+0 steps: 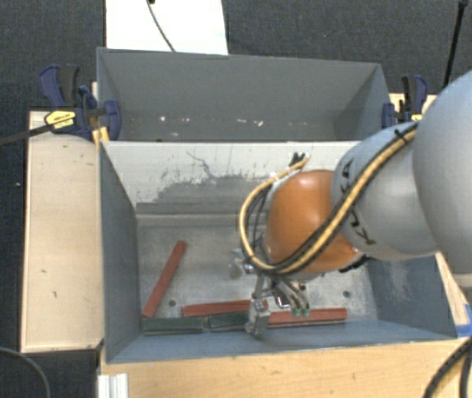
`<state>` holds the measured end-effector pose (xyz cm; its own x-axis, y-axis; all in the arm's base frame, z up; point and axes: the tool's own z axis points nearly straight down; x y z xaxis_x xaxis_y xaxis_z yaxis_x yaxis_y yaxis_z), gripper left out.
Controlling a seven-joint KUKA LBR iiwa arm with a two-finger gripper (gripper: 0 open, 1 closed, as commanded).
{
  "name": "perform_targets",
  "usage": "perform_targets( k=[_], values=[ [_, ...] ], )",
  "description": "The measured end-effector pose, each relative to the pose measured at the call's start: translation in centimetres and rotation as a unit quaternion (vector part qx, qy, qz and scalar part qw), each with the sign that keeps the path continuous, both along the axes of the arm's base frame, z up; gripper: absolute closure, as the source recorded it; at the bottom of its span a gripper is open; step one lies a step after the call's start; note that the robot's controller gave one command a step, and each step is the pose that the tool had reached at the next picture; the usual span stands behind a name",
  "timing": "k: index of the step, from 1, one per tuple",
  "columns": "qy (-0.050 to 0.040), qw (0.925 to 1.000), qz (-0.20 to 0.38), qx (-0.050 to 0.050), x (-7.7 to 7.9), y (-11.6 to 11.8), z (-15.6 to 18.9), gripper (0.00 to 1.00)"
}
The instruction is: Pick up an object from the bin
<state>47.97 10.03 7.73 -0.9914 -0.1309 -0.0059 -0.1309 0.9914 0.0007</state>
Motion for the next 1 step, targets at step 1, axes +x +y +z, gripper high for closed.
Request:
perform_targets(
  k=[1],
  values=[
    [-0.0004,0.9893,0.146,0.0,0.87,0.21,-0.64,1.0]
  ],
)
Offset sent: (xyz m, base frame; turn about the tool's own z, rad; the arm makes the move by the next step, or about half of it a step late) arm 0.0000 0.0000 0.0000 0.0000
